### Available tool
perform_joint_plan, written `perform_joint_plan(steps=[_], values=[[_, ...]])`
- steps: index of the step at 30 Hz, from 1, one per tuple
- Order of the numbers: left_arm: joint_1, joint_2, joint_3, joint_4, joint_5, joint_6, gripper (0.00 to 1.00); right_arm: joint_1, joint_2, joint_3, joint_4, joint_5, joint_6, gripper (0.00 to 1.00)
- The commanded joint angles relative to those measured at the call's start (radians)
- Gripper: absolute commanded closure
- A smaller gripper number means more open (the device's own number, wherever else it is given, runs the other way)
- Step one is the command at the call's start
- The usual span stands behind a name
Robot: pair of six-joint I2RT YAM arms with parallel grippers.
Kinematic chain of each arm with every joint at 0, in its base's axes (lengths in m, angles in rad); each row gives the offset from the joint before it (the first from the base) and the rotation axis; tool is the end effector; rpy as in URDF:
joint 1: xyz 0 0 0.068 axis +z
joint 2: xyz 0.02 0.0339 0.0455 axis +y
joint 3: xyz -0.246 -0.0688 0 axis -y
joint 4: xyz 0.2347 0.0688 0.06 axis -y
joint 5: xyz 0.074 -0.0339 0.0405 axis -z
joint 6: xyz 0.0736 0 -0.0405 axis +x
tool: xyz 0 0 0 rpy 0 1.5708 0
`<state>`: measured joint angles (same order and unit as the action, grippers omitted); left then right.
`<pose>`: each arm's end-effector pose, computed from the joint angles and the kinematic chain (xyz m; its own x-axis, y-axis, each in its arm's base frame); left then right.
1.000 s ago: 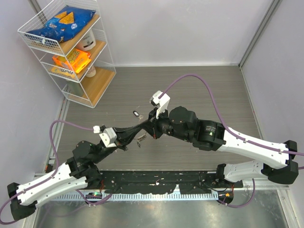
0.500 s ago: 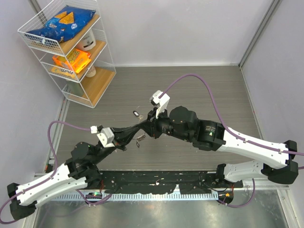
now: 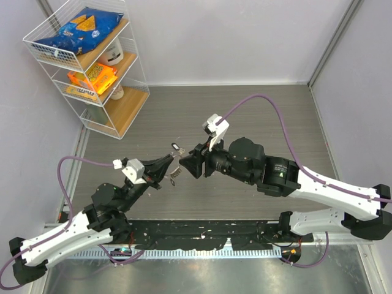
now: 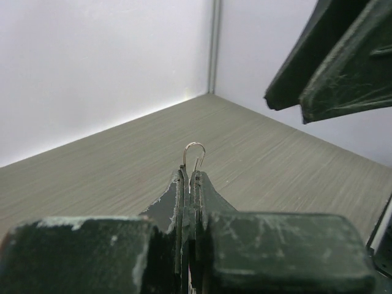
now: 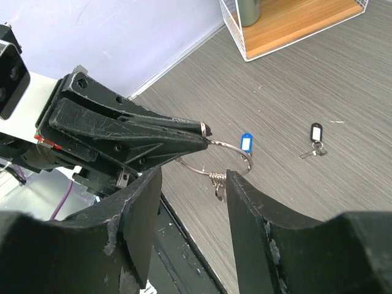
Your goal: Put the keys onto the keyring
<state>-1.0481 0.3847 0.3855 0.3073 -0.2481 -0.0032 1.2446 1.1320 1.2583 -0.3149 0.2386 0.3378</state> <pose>0.0981 -0.1341 0.3101 0.1491 -0.2650 -0.9527 0.7236 0.6858 -0.0775 0.1074 0.2632 0.3980 -0.3371 0.0085 -0.9414 -0.7783 0.5601 0.2837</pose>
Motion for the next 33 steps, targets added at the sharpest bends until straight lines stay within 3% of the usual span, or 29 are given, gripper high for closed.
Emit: perform_joint_plan(steps=[1, 9, 17, 26, 33], values=[[-0.001, -0.007, -0.004, 0.030, -0.147, -0.012, 1.00, 0.006, -0.003, -0.008, 0.017, 0.050, -0.014, 0.47], [-0.001, -0.007, -0.005, -0.002, -0.273, 0.024, 1.00, -0.039, 0.034, 0.000, -0.029, 0.053, -0.013, 0.47], [-0.001, -0.035, -0.011, -0.020, -0.329, 0.045, 1.00, -0.197, 0.127, -0.013, -0.073, 0.007, -0.013, 0.48], [-0.001, -0.058, -0.011, -0.039, -0.341, 0.055, 1.00, -0.307, 0.345, -0.039, 0.023, -0.099, 0.027, 0.48], [-0.001, -0.049, -0.011, -0.039, -0.344, 0.054, 1.00, -0.344, 0.589, 0.098, 0.045, -0.107, -0.011, 0.52]])
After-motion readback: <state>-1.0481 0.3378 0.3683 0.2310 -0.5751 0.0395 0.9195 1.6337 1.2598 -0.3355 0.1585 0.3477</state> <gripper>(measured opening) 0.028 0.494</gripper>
